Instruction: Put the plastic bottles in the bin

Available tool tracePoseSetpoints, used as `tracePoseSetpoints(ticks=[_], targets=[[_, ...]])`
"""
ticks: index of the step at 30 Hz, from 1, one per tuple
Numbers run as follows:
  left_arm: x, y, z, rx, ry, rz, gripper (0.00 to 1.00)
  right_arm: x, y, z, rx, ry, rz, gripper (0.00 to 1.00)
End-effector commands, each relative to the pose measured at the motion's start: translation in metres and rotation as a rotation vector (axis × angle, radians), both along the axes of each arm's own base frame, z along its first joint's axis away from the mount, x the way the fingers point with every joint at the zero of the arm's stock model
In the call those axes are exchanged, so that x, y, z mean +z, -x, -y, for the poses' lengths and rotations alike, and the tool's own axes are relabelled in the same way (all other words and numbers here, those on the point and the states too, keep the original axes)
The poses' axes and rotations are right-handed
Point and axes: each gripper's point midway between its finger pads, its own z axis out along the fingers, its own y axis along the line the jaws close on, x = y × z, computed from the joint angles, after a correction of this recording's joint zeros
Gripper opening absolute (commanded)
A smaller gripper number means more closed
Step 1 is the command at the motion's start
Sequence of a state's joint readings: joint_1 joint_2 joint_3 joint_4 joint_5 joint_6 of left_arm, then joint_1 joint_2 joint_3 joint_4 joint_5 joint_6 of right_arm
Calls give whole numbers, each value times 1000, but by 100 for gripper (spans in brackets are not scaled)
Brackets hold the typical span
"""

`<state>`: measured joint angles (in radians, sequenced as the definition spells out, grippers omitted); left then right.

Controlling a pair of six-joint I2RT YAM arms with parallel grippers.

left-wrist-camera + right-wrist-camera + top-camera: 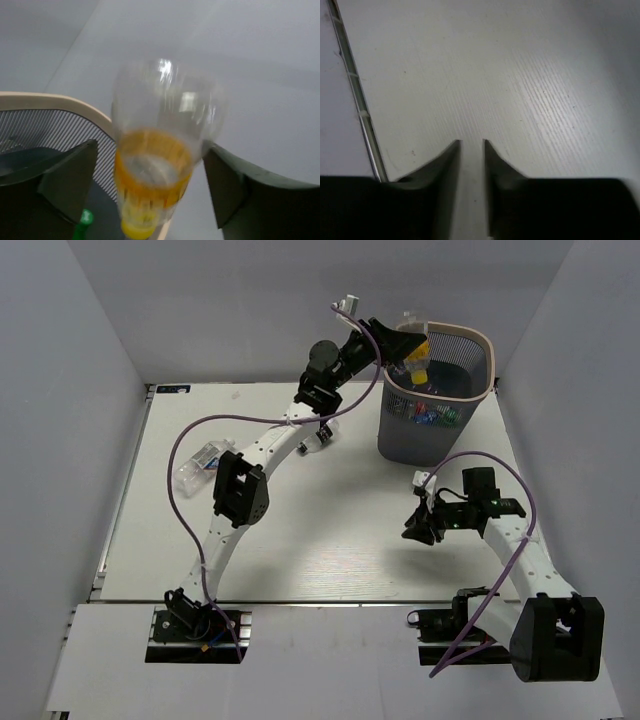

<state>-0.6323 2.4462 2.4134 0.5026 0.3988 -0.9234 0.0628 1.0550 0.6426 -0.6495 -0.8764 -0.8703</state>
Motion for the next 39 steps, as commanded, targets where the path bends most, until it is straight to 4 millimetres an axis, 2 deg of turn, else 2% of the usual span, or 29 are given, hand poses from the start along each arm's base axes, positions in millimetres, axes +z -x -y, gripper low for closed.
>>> tracePoseSetpoints(ticks=[1, 3, 6, 9, 10, 11, 12, 14, 16, 17, 18, 19, 20, 21, 22, 23, 24, 25, 27, 28, 29, 30, 31, 32, 34, 35, 37, 38, 39], targets=[[60, 22, -13, 29, 93, 64, 100, 5, -1, -2, 11, -13, 49, 47], [67, 21, -18, 59, 94, 76, 100, 7, -2, -3, 19, -18, 67, 70], [84, 17, -31, 116, 76, 104, 100, 12, -5, -9, 67, -42, 124, 79], [110, 26, -52, 181, 21, 145, 100, 23, -15, -16, 162, -50, 258, 80], [102, 19, -62, 228, -30, 131, 100, 24, -16, -20, 196, -52, 280, 80], [105, 19, -75, 277, -73, 141, 100, 29, -21, -25, 229, -58, 312, 80], [130, 34, -103, 385, -139, 182, 100, 31, -31, -28, 284, -43, 387, 80], [90, 27, -129, 522, -327, 91, 100, 42, -54, -40, 345, -9, 511, 80], [77, 44, -173, 655, -481, 71, 100, 30, -65, -55, 394, 30, 521, 80], [63, 42, -200, 753, -541, 8, 100, 51, -93, -63, 400, 64, 662, 80], [12, 48, -217, 773, -692, -95, 100, 33, -105, -67, 418, 98, 638, 80], [18, 69, -241, 817, -711, -120, 100, 23, -105, -83, 484, 109, 641, 82], [-15, 72, -269, 903, -786, -221, 100, 46, -125, -94, 499, 120, 721, 82], [-40, 87, -286, 922, -853, -312, 100, 27, -134, -101, 538, 166, 708, 82], [-33, 107, -313, 997, -844, -344, 100, 53, -150, -118, 561, 172, 803, 82], [-68, 124, -328, 1003, -934, -416, 100, 53, -157, -123, 582, 213, 841, 83], [-76, 136, -338, 1022, -916, -465, 100, 48, -167, -129, 599, 236, 861, 83], [-88, 158, -357, 1050, -916, -497, 100, 59, -181, -145, 608, 247, 919, 85], [-107, 183, -372, 1047, -908, -560, 100, 51, -204, -154, 604, 350, 978, 87], [-131, 194, -377, 1045, -898, -623, 100, 72, -214, -168, 593, 358, 1042, 88], [-136, 203, -379, 1037, -869, -640, 100, 59, -232, -172, 571, 406, 1052, 88], [-134, 217, -384, 1018, -822, -644, 100, 68, -244, -176, 569, 448, 1102, 90], [-152, 225, -385, 1007, -817, -690, 100, 76, -252, -185, 568, 486, 1141, 90], [-156, 229, -387, 1008, -803, -699, 100, 57, -259, -187, 596, 517, 1130, 90], [-166, 239, -388, 984, -794, -718, 100, 64, -272, -193, 612, 580, 1174, 90], [-166, 239, -388, 984, -794, -718, 100, 48, -277, -196, 639, 596, 1162, 90], [-170, 242, -391, 983, -805, -724, 100, 56, -285, -202, 661, 626, 1191, 90], [-170, 242, -391, 983, -805, -724, 100, 35, -284, -205, 706, 632, 1152, 90], [-170, 242, -391, 983, -805, -724, 100, 33, -286, -205, 721, 645, 1147, 90]])
